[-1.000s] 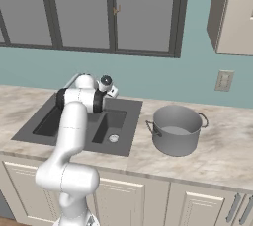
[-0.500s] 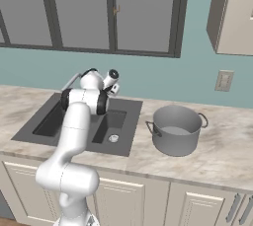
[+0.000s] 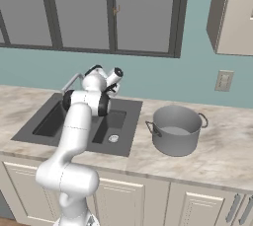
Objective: Dump the avocado from the pot into the sink. Then turn on the water and wash the avocado. Then turn off the water and put the avocado back in the pot.
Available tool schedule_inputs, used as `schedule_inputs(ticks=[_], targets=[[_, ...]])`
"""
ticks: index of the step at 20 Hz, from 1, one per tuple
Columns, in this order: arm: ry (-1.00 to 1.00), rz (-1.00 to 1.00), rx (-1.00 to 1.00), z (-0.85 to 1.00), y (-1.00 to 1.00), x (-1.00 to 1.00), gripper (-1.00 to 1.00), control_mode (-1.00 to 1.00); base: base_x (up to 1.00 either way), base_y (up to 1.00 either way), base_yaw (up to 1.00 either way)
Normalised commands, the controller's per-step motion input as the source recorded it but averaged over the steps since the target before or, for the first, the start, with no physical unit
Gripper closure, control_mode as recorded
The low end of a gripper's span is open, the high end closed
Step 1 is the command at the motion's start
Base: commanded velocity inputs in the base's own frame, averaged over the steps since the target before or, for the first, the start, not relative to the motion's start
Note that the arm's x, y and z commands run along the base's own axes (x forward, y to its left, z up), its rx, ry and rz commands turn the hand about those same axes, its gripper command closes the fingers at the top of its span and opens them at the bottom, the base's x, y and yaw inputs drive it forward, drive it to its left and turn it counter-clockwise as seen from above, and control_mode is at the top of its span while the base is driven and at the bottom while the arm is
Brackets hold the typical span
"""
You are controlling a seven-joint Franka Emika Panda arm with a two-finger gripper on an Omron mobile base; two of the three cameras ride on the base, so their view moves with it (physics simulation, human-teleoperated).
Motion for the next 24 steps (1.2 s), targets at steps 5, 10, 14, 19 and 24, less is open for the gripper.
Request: schedule_inputs(ticks=[5,10,14,19,24], targets=[[0.01,0.01,0.01,-0.24,0.89,-0.07,-1.0,-1.0,0.0,0.0,0.0],[0.0,0.0,0.04,-0.12,0.77,-0.08,-1.0,-1.0,0.0,0.0,0.0],[0.02,0.0,0.1,-0.14,0.54,0.19,-1.0,-1.0,0.0,0.0,0.0],[0.11,0.0,0.2,-0.19,0.4,0.18,-1.0,-1.0,0.0,0.0,0.0],[0.1,-0.04,0.2,-0.1,0.46,-0.01,-1.0,-1.0,0.0,0.0,0.0]])
